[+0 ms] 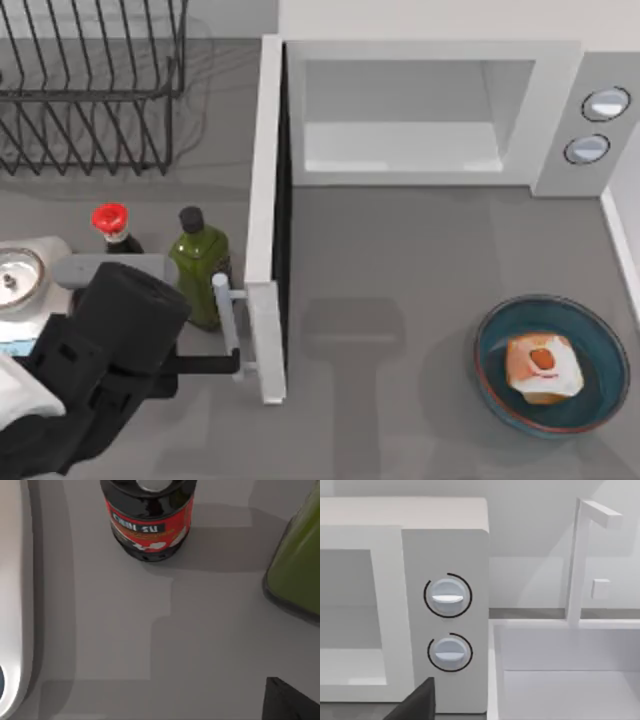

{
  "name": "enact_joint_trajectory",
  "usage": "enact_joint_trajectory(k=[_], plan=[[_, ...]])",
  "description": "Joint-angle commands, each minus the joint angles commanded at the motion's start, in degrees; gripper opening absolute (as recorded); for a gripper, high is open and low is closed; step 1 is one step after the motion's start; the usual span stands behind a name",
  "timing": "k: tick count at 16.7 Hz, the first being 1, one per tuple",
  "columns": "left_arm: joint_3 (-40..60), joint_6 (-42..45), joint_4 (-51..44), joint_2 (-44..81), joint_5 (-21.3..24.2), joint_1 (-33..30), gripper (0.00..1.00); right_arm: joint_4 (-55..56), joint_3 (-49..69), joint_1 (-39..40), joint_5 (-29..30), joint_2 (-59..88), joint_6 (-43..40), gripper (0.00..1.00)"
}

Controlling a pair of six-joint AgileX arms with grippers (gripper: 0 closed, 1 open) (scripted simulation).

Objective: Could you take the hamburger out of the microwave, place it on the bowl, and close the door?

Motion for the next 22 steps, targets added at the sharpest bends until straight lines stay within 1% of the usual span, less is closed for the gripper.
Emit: enact_joint_trajectory(k=[4, 7, 11, 17, 22], plan=[[2.47, -8.40, -2.67, 5.57, -4.43, -8.08, 0.00, 0.00, 0.00, 0.00, 0.00, 0.00, 0.00, 1.00], [8.75, -11.09, -3.31, 11.41, -7.11, -11.85, 0.00, 0.00, 0.00, 0.00, 0.00, 0.00, 0.00, 1.00], [16.37, -10.91, -2.71, 16.53, -8.39, -13.03, 0.00, 0.00, 0.00, 0.00, 0.00, 0.00, 0.00, 1.00], [17.01, -10.70, -2.62, 16.83, -8.37, -12.90, 0.00, 0.00, 0.00, 0.00, 0.00, 0.00, 0.00, 1.00], [19.75, -12.23, -5.85, 20.09, -10.10, -16.48, 0.00, 0.00, 0.00, 0.00, 0.00, 0.00, 0.00, 1.00]])
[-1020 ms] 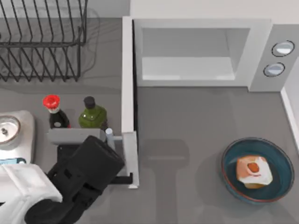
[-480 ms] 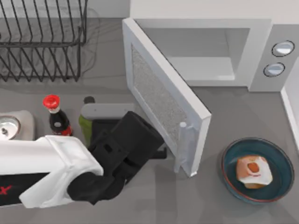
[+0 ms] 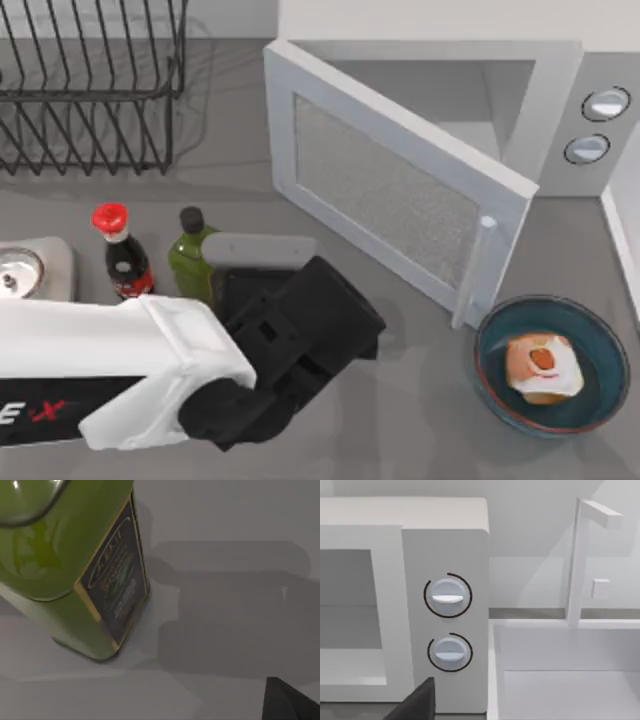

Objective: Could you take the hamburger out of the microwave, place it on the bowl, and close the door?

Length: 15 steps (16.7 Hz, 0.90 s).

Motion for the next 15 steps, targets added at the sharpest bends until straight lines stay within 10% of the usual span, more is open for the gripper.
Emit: enact_joint_trajectory(k=[15], plan=[[18.93, -9.70, -6.97, 14.48, -3.24, -6.72, 0.00, 0.00, 0.00, 0.00, 0.00, 0.00, 0.00, 1.00]])
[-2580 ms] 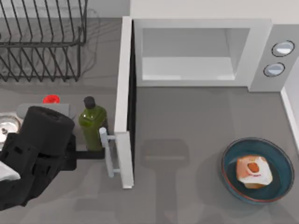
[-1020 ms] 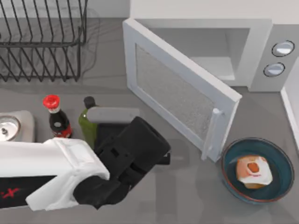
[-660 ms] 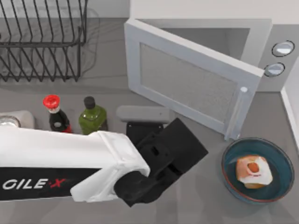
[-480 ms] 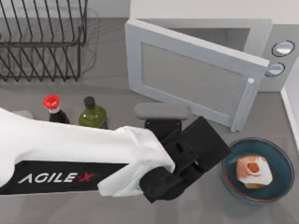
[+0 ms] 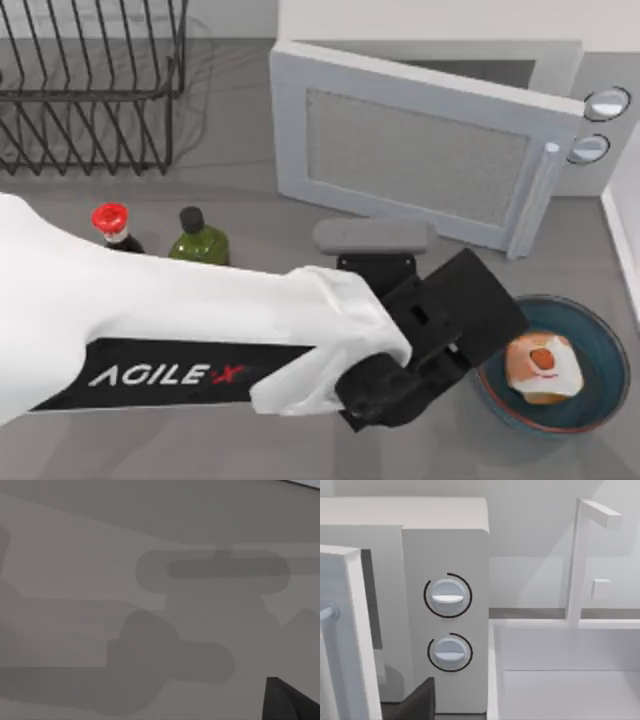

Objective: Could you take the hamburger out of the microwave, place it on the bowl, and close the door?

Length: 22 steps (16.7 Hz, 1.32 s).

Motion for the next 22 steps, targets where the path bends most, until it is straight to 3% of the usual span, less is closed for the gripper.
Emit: enact_joint_trajectory(k=[12, 19, 22], plan=[[26.40, -7.07, -13.40, 17.40, -2.32, -6.13, 0.00, 0.00, 0.00, 0.00, 0.00, 0.00, 0.00, 1.00], [28.31, -7.30, -14.18, 18.51, -2.25, -5.99, 0.00, 0.00, 0.00, 0.00, 0.00, 0.00, 0.00, 1.00], [32.45, -3.39, -12.77, 21.83, -0.71, -2.58, 0.00, 0.00, 0.00, 0.00, 0.00, 0.00, 0.00, 1.00]])
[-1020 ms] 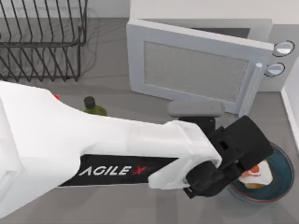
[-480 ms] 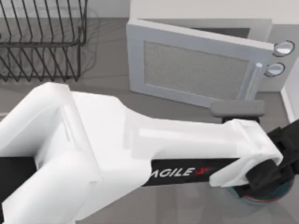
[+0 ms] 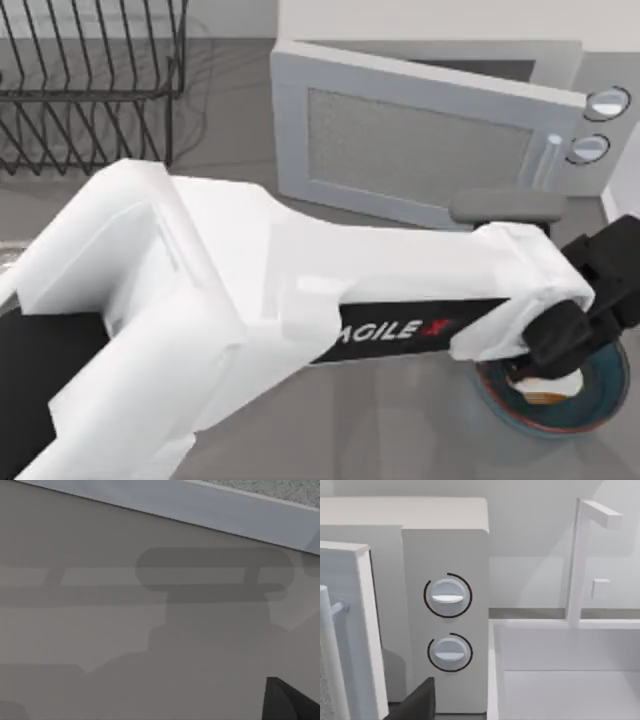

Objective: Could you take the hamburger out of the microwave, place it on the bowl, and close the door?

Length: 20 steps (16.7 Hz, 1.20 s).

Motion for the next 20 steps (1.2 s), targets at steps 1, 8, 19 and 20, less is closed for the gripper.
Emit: enact_joint_trajectory(k=[1, 8, 19, 20], plan=[[2.50, 2.37, 0.70, 1.56, 0.77, 1.74, 0.00, 0.00, 0.00, 0.00, 0.00, 0.00, 0.00, 1.00], [8.76, 8.56, 3.00, 6.22, 3.29, 7.26, 0.00, 0.00, 0.00, 0.00, 0.00, 0.00, 0.00, 1.00], [31.88, 15.43, -2.11, 19.69, 6.94, 13.78, 0.00, 0.00, 0.00, 0.00, 0.00, 0.00, 0.00, 1.00], [33.97, 16.23, -2.62, 21.05, 7.39, 14.57, 0.00, 0.00, 0.00, 0.00, 0.00, 0.00, 0.00, 1.00]])
